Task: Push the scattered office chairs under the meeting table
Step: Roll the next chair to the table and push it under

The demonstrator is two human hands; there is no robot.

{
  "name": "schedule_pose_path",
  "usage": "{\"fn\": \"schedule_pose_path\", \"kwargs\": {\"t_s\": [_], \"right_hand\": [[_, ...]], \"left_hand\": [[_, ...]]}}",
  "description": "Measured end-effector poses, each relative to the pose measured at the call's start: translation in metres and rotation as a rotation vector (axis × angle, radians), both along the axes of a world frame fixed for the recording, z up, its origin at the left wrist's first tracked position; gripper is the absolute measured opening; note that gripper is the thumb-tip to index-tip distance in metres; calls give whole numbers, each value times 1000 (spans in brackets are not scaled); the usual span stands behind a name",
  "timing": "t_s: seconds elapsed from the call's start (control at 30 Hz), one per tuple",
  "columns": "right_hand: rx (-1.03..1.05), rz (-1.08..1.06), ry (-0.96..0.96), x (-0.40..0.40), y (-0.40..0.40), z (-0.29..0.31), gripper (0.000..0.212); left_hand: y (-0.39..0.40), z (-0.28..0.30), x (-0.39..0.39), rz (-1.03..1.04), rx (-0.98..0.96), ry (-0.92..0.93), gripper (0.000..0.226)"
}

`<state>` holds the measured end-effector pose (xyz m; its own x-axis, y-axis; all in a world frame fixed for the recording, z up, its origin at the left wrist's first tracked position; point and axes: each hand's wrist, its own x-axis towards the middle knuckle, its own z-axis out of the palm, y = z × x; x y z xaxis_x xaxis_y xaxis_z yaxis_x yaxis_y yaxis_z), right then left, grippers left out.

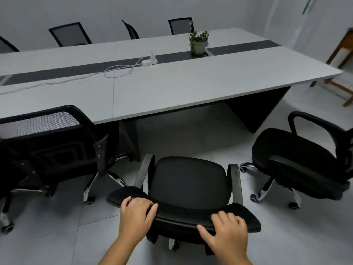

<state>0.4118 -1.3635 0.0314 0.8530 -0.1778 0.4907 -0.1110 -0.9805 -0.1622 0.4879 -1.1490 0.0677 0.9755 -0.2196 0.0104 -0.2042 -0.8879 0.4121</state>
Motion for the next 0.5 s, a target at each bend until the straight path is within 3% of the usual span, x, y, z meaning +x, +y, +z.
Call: {"fn": "schedule_pose_path", "kwargs": {"t_s": [0.13, 0.23, 0.33, 0.43, 0.5], "right_hand": [[-24, 82, -36, 5, -26, -10, 63], [-23, 138, 46, 9, -60, -10, 68], [-109, 164, 205, 19, -97, -2, 50], [-225, 172, 236, 38, -124, 9, 19], [-245, 193, 260, 49, -136, 13, 21]], "left_hand": [[-7, 1, 5, -235, 157, -14, 36], [-15, 3, 9, -409, 181, 58, 54], [-38, 0, 7, -538, 186, 149, 69], [-67, -7, 0, -540, 200, 120, 43], [-78, -8, -5, -501, 166, 105, 40]]}}
